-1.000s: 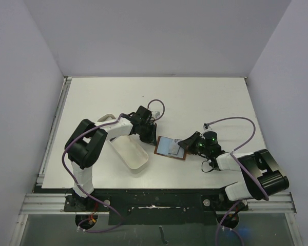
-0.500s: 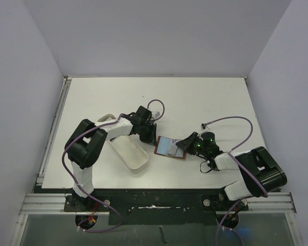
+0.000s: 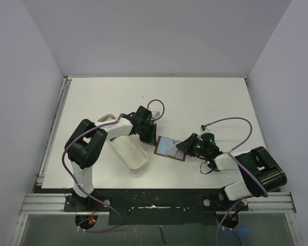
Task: Put the credit cards into the card holder
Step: Insert the credit card into the card holder.
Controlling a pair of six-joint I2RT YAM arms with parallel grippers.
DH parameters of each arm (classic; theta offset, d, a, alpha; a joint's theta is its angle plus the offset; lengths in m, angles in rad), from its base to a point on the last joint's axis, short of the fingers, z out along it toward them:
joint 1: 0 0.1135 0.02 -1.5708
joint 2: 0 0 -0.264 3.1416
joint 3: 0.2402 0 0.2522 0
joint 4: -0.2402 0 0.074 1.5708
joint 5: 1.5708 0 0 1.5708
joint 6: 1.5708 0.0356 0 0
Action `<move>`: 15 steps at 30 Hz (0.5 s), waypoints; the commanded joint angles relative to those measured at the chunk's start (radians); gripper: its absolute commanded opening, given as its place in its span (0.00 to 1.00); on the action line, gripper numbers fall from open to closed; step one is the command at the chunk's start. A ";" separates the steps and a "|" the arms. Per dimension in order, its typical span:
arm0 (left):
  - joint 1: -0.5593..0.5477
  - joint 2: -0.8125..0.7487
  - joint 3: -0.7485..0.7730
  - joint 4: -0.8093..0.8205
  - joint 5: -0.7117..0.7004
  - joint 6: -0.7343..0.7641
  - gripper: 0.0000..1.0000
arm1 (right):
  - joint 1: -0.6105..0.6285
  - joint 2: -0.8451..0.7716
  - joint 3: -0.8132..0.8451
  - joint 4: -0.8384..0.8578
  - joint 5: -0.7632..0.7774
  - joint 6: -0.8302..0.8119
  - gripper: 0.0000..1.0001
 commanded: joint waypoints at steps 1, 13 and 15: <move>-0.009 0.001 -0.001 0.006 -0.002 0.003 0.03 | 0.010 0.003 0.058 -0.104 -0.015 -0.057 0.15; -0.011 0.007 0.000 0.004 -0.003 0.003 0.03 | 0.010 -0.046 0.128 -0.329 0.044 -0.151 0.04; -0.010 0.009 0.000 0.003 -0.003 0.003 0.03 | 0.009 -0.043 0.130 -0.341 0.048 -0.151 0.03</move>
